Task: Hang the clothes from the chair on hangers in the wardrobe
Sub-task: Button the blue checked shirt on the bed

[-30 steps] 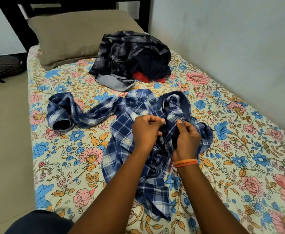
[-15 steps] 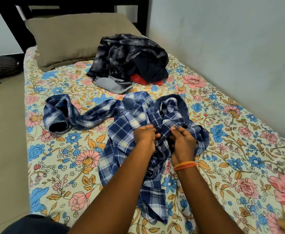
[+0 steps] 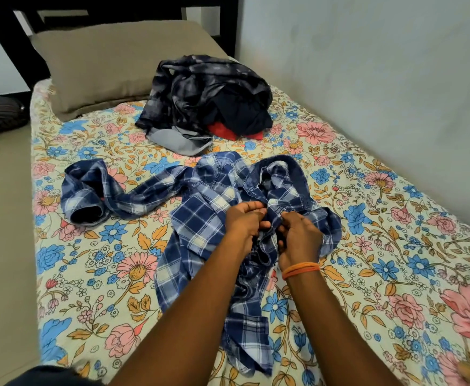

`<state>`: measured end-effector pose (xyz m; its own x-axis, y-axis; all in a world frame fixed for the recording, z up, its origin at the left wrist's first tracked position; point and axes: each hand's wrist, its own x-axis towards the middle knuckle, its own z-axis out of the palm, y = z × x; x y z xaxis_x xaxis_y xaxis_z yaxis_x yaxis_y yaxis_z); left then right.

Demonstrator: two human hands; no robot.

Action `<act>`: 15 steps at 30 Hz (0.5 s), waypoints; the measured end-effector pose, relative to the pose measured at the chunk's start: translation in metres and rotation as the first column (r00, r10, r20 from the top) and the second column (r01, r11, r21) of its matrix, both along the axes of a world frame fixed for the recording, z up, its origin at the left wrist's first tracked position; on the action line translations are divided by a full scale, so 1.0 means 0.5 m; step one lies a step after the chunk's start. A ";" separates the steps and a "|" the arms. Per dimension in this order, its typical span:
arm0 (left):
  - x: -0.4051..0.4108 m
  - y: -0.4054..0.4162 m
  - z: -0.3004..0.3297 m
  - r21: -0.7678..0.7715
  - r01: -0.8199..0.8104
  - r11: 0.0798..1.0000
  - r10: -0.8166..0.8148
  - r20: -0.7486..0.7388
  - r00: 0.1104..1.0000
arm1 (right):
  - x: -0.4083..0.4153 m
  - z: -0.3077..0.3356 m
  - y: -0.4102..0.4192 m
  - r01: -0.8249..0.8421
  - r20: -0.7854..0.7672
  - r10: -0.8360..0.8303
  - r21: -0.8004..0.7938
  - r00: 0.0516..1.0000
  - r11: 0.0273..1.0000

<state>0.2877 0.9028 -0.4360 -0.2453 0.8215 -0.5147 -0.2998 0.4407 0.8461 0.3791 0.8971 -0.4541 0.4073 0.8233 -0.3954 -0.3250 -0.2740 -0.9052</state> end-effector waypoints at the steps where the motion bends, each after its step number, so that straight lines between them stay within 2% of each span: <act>1: 0.003 0.000 -0.002 0.004 -0.011 1.000 0.011 -0.006 1.000 | -0.002 -0.002 0.002 -0.006 0.014 0.006 -0.004 1.000 1.000; 4: 0.004 0.001 -0.008 0.028 -0.009 1.000 0.009 -0.016 1.000 | -0.009 -0.009 0.007 -0.039 0.089 0.039 -0.004 0.995 0.999; 8: 0.004 -0.002 -0.020 0.046 0.021 0.999 -0.019 -0.058 0.998 | -0.022 -0.012 -0.002 -0.128 0.272 0.108 0.054 0.956 0.990; 10: 0.009 -0.003 -0.026 0.059 -0.005 0.998 0.014 -0.155 0.988 | -0.027 -0.020 -0.008 -0.156 0.326 0.127 0.067 0.937 0.985; 13: 0.023 -0.005 -0.029 0.099 0.024 0.995 0.017 -0.401 0.916 | -0.031 -0.027 -0.011 -0.189 0.409 0.140 0.080 0.902 0.979; 15: 0.026 -0.007 -0.027 0.110 -0.007 0.994 0.048 -0.378 0.925 | -0.028 -0.028 -0.010 -0.199 0.438 0.144 0.083 0.887 0.976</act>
